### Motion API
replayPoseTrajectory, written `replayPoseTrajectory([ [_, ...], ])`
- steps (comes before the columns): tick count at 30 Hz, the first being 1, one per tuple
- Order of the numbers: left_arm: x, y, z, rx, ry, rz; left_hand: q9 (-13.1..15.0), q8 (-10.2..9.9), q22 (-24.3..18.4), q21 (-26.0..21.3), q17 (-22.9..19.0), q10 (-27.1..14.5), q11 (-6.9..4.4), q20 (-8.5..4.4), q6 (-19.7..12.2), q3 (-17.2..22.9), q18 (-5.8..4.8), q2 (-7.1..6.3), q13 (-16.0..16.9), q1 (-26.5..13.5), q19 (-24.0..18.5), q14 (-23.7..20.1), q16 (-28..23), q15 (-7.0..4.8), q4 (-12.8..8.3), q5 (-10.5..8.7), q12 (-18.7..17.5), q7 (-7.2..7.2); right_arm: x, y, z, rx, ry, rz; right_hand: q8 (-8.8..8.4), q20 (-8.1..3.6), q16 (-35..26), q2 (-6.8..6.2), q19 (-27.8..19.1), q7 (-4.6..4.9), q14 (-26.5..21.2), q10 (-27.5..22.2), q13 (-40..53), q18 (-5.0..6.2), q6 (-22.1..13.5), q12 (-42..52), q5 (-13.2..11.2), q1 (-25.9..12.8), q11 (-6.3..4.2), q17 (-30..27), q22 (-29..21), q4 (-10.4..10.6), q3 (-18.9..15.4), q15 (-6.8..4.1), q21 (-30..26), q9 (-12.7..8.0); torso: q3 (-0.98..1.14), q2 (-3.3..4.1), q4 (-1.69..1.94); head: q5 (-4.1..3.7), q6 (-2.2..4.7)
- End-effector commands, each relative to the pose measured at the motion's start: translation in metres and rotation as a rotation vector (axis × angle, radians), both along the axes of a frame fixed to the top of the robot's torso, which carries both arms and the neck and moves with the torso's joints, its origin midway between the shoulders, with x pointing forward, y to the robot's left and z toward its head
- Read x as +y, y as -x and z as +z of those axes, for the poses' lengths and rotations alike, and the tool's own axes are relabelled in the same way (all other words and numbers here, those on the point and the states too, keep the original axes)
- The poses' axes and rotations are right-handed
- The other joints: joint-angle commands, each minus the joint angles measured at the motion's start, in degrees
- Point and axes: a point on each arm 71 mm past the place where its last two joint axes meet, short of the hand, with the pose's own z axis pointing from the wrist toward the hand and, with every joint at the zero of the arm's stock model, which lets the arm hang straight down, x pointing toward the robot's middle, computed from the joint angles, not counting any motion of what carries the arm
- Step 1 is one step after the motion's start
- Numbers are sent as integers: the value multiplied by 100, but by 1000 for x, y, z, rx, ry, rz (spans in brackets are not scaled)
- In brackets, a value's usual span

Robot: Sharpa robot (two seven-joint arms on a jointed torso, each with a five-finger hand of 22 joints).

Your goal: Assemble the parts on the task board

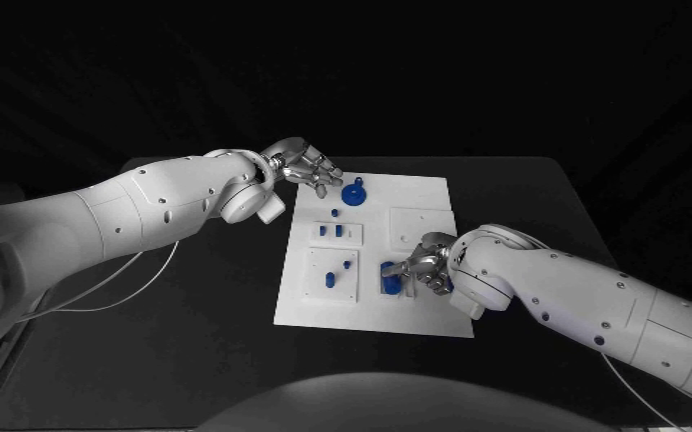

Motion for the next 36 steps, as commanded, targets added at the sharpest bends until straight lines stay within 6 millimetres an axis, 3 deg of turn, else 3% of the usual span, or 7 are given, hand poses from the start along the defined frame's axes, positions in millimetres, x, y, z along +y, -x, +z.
replayPoseTrajectory([
  [1, -2, 1, 0, 6, 5, -17, 6, -14, -8, 5, -5, -28, 3, 2, -35, -10, -22, 23, -4, -38, 25, 6, -16, 11, 40, 18, -21, -19, 5, 4, -3, 12, -5, 41, -30, -43, -27, -7, 307, 31, 4, -39, -12, 82, -13, -28, -172, -136, -5, -12, 10, 111, 23, -35, -36, 0, -1, 0, -1, 0, 3],
  [9, -2, 1, 0, 6, 4, -16, 6, -14, -8, 5, -5, -28, 3, 2, -35, -10, -22, 23, -4, -38, 25, 6, -16, 11, 40, 18, -21, -19, 6, 5, -3, 11, -14, 47, -26, -67, -27, -142, 313, 21, 4, -33, -16, 71, 2, -39, -275, -451, -14, 4, 15, 435, -192, -51, -39, 0, 3, 1, -4, 16, 5],
  [10, -2, 1, 0, 6, 4, -16, 6, -14, -8, 5, -5, -28, 3, 2, -35, -10, -22, 23, -4, -38, 25, 6, -16, 11, 40, 18, -21, -19, 5, 5, -3, 10, -16, 47, -25, -77, -34, -52, 321, 17, 9, -31, -17, 62, -3, -56, -271, -360, -23, 15, 22, 476, -492, -57, -37, -7, 5, 1, -4, 16, 6],
  [18, 0, 1, 0, 4, 2, -13, 6, -14, -8, 5, -5, -28, 3, 2, -35, -10, -22, 23, -4, -38, 25, 6, -16, 11, 40, 18, -21, -19, -1, 10, 1, 2, -27, 55, -25, -77, -56, -104, 324, 19, 14, -22, 4, 66, -3, -59, -276, -346, -17, 32, 21, 641, -841, -56, -63, -13, 7, 0, -10, 29, 7],
  [23, 1, 1, 0, 4, 0, -10, 6, -14, -8, 5, -5, -28, 3, 2, -35, -10, -22, 23, -4, -38, 25, 6, -16, 11, 40, 18, -21, -19, -8, 15, 6, -2, -33, 67, -25, -77, -64, -70, 328, 17, 19, -15, 15, 66, 1, -64, -275, -302, -16, 46, 28, 690, -1029, -57, -69, -12, 6, -4, -16, 28, 11],
  [26, 2, 1, 0, 3, 0, -10, 6, -14, -8, 5, -5, -28, 3, 2, -35, -10, -22, 23, -4, -38, 25, 6, -16, 11, 40, 18, -21, -19, -10, 17, 8, 0, -37, 80, -24, -77, -64, -65, 328, 17, 20, -9, 20, 65, 5, -59, -275, -261, -20, 50, 32, 667, -1037, -57, -63, -11, 7, -3, -12, 31, 11],
  [36, 3, 1, 0, 3, -2, -8, 6, -14, -8, 5, -5, -28, 3, 2, -35, -10, -22, 23, -4, -38, 25, 6, -16, 11, 40, 18, -21, -19, -16, 23, 12, 13, -42, 134, -1, -81, -70, -72, 324, -33, 22, 3, 36, 58, 208, -41, -267, 284, -45, 53, 36, 163, -936, -69, -70, 81, 6, 0, -4, 41, 21],
])
